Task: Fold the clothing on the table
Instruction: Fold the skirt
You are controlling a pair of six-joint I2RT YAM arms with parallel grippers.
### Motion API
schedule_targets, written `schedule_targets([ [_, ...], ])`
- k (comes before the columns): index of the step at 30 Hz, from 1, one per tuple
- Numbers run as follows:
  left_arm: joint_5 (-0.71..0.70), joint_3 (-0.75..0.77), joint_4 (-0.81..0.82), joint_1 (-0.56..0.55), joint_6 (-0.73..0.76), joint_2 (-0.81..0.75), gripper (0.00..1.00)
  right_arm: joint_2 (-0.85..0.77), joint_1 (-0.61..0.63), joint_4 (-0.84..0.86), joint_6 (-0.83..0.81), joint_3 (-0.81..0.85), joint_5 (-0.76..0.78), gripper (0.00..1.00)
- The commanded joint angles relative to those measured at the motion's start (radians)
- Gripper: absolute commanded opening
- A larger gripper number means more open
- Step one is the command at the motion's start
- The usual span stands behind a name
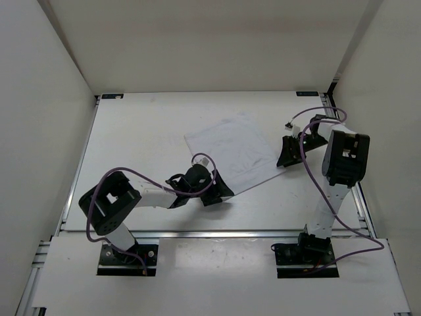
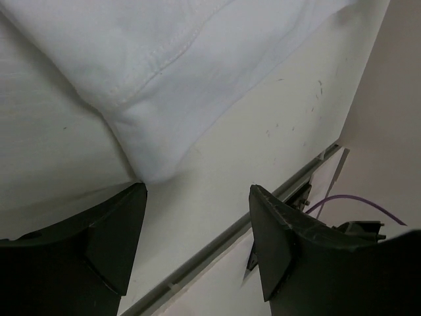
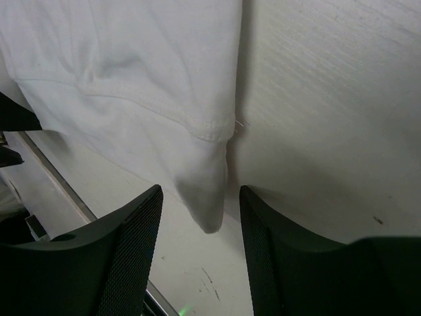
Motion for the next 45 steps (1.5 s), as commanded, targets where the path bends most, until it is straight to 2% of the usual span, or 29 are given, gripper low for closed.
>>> schedule_targets([
  [1,0.07,0.079,-0.067,-0.016,-0.006,0.043,0.74,0.005,0.012,-0.043,-0.029,0.021,0.025,0.56],
  [7,0.064,0.064,-0.064,-0.018,-0.015,0.066,0.75,-0.032,0.036,-0.067,-0.09,-0.033,0.068,0.49],
  [17,0.038,0.029,-0.065,0.005,-0.012,0.038,0.73,-0.078,0.011,-0.031,-0.078,-0.096,0.089,0.49],
  [20,-0.002,0.063,-0.168,0.004,0.015,0.006,0.68,-0.081,0.006,-0.021,-0.068,-0.085,0.091,0.48],
  [23,-0.06,0.079,-0.246,0.008,0.06,-0.02,0.67,-0.076,0.01,-0.021,-0.064,-0.077,0.097,0.48],
  [33,-0.1,0.125,-0.308,0.011,0.075,0.053,0.65,-0.081,0.01,-0.038,-0.079,-0.071,0.088,0.44],
  [35,-0.095,0.139,-0.291,0.011,0.08,0.073,0.61,-0.087,0.012,-0.041,-0.085,-0.081,0.091,0.44],
  [38,-0.065,0.14,-0.243,0.011,0.071,0.1,0.5,-0.089,0.011,-0.037,-0.087,-0.094,0.094,0.43],
  [40,-0.057,0.156,-0.246,-0.002,0.069,0.11,0.32,-0.089,0.014,-0.034,-0.079,-0.099,0.094,0.41],
  [41,-0.055,0.154,-0.245,-0.002,0.066,0.112,0.28,-0.093,0.014,-0.031,-0.081,-0.107,0.092,0.41],
  [43,-0.051,0.137,-0.225,-0.001,0.052,0.1,0.02,-0.095,0.017,-0.029,-0.082,-0.102,0.091,0.38],
  [45,-0.049,0.14,-0.233,-0.003,0.049,0.092,0.0,-0.095,0.017,-0.026,-0.079,-0.104,0.089,0.34],
])
